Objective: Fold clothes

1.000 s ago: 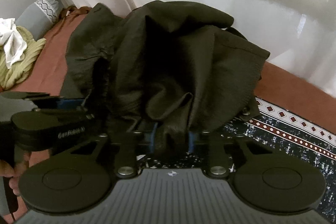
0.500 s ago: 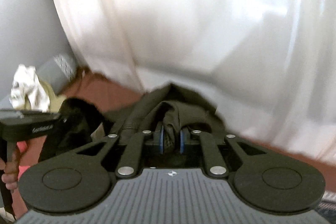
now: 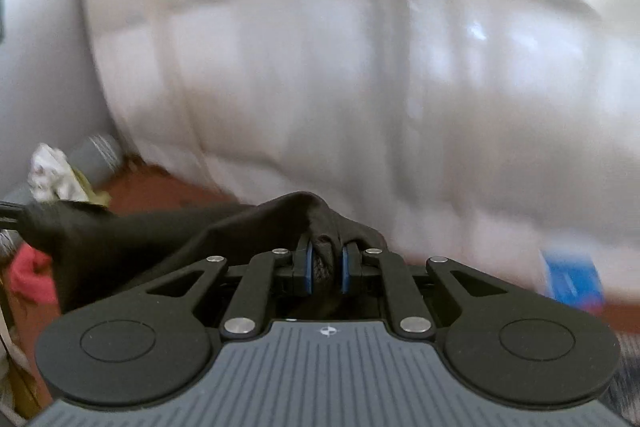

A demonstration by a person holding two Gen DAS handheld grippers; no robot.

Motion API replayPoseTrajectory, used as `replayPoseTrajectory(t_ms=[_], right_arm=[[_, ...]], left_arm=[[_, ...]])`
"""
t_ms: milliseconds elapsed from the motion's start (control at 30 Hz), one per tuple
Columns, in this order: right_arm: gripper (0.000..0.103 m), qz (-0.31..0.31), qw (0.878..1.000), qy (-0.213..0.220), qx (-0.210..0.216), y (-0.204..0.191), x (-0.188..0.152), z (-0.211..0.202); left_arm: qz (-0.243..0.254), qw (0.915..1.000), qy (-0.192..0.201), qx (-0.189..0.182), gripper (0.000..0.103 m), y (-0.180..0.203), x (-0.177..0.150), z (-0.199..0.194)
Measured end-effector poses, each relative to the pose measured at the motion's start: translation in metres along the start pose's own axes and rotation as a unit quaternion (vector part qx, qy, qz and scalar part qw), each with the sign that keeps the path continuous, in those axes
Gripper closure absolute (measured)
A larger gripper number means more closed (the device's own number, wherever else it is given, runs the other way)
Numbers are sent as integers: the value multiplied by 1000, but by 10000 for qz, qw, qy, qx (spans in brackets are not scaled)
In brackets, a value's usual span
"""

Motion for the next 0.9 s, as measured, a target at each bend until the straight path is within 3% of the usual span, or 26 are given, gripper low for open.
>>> replayPoseTrajectory(t_ms=[167,267,367,433,500,533,600,700,767,900], right_arm=[[88,947,9857,-1292,-521,56,-137,-6],[88,1107,9737,-1902,-591,57,-213,0],[88,1289,9646,-2239,-536,59,-259,6],[87,1260,9633,-2321,-490,60,-272,7],[85,1175,9634,-2368,-444,62,-280,6],[82,1132,9635,-2391,-421,63,-283,5],[77,1047,9637,-2431,-364,65,-289,4],[61,904,9653,-2439,-235,69,-283,-1],[43,793,9663,-2443,-187,71,-278,-7],[41,552,9689,-2401,-240,81,-263,-17]], left_arm=[[-146,9910,-1329,-86,103,31,-94,44],[30,9845,-1752,80,103,38,-125,60],[91,9805,-1949,250,103,40,-141,69],[82,9794,-1979,387,100,39,-146,72],[72,9782,-2008,523,72,39,-151,74],[67,9775,-2023,591,64,39,-154,76],[84,9772,-2001,713,59,41,-156,73],[119,9790,-1852,843,41,44,-148,57],[208,9805,-1698,965,36,43,-135,43],[327,9846,-1282,1140,23,38,-89,23]])
Point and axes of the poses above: each gripper's, at about its wrist camera, not at the fingertips, and z roughly the way its jaws point, y to its right, x to its top, the point moved 8 cm from there along z, roughly the way its jaws point, and after that the axes turned 6 degrees about z, right-handed, at the moved point
